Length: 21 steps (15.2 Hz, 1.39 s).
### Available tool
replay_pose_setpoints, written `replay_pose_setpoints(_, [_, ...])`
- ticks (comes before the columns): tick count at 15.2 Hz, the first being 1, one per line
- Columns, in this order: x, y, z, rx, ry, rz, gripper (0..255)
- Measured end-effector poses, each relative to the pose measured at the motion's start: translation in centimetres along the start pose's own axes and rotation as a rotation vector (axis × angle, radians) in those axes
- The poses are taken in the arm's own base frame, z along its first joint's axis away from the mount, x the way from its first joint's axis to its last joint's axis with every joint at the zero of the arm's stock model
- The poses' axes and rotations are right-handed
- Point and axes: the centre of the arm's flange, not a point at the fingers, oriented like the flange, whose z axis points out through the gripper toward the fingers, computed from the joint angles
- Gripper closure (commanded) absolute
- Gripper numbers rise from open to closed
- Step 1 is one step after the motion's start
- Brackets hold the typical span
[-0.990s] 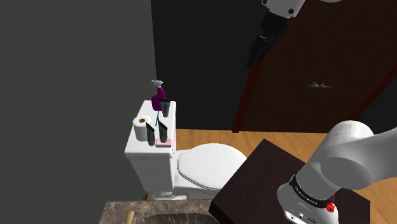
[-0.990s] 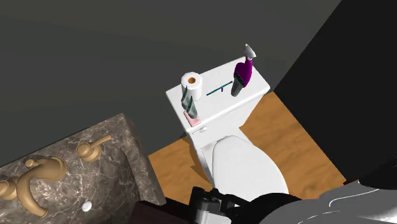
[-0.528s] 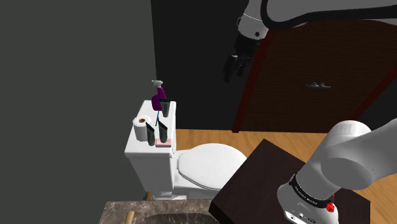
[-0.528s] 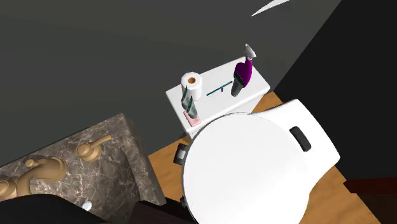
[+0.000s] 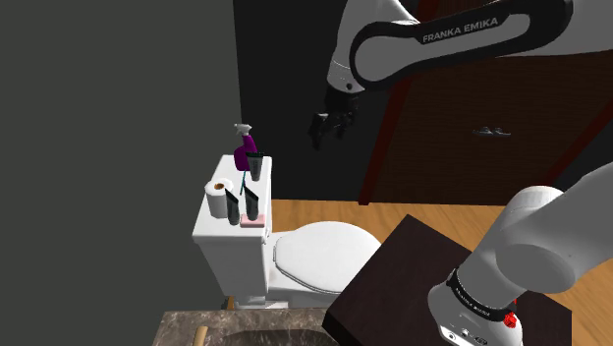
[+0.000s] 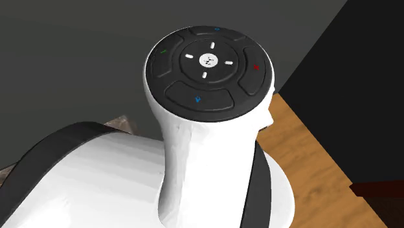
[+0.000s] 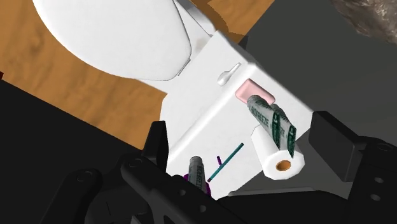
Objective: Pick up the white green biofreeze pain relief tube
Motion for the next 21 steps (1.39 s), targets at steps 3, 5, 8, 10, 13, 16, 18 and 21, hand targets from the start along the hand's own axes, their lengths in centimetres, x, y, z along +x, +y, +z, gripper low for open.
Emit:
replay_pose_setpoints(3, [1.5,-2.4,2.8,-0.002,-0.009,0.024,0])
replay_pose_setpoints(5, [2.9,-3.3,5.2,-0.004,-0.015,0.041,0])
replay_pose_setpoints(8, [4.7,-5.2,8.5,-0.006,-0.024,0.064,0])
replay_pose_setpoints(10, [6.1,-6.5,10.2,-0.007,-0.030,0.081,0])
replay_pose_setpoints(13, [8.0,-8.0,13.4,-0.009,-0.038,0.105,0])
replay_pose_setpoints(16, [9.5,-9.4,16.5,-0.011,-0.048,0.129,0])
replay_pose_setpoints(18, [11.0,-10.5,18.9,-0.012,-0.054,0.146,0])
replay_pose_setpoints(21, [12.5,-11.9,22.3,-0.014,-0.064,0.170,0])
